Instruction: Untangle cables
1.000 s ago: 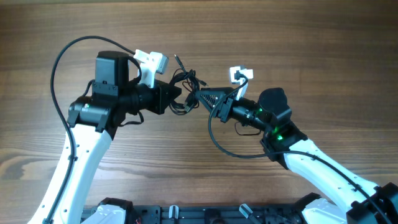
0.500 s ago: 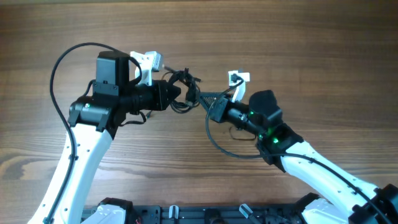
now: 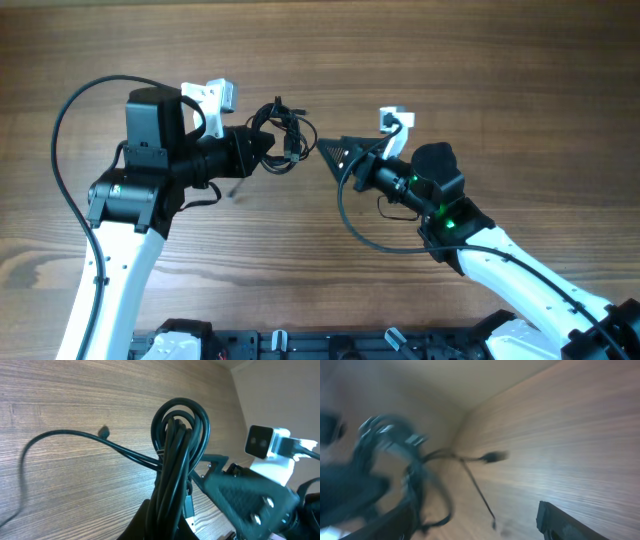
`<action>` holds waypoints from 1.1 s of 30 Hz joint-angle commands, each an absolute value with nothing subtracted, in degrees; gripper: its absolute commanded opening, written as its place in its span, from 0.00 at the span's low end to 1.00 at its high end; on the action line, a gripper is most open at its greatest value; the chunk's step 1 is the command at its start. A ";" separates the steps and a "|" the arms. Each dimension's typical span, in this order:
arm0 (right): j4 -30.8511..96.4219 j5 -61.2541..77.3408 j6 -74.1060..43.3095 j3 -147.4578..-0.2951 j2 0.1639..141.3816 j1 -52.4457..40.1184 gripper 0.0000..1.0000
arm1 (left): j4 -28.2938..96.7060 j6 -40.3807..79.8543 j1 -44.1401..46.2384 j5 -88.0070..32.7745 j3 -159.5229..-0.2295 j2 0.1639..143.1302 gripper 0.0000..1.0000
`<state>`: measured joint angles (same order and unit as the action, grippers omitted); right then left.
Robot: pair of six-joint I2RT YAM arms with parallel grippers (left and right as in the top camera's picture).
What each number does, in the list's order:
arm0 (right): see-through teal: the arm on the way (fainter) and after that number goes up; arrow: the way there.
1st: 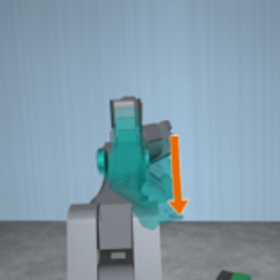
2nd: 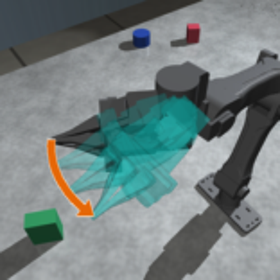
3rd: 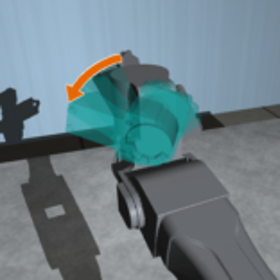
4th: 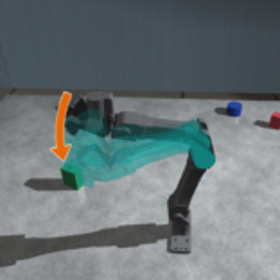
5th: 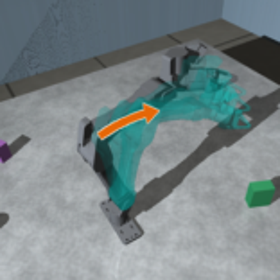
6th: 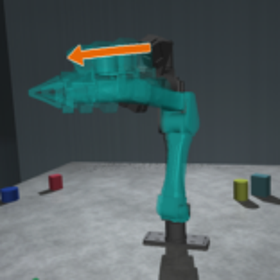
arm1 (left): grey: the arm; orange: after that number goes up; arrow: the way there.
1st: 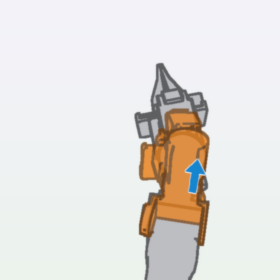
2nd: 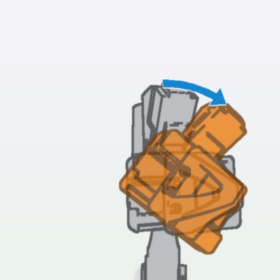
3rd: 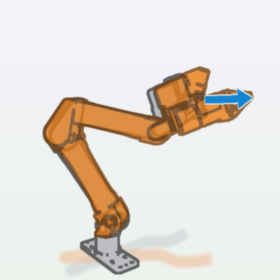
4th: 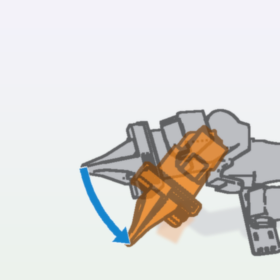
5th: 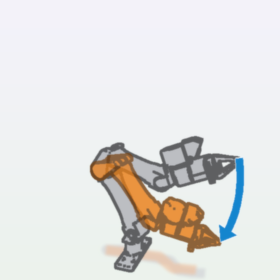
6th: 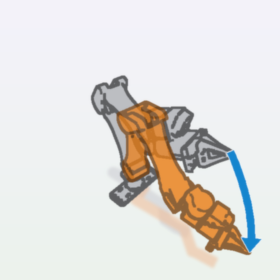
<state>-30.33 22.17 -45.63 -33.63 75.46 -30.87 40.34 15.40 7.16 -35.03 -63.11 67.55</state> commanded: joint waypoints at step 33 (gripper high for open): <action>-21.82 8.58 -36.23 -34.17 74.65 -35.03 1.00 | 43.31 18.94 7.27 -36.77 -63.77 67.51 0.04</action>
<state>-23.92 17.74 -39.00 -33.67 75.48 -35.11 42.61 18.39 7.16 -36.36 -63.11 67.55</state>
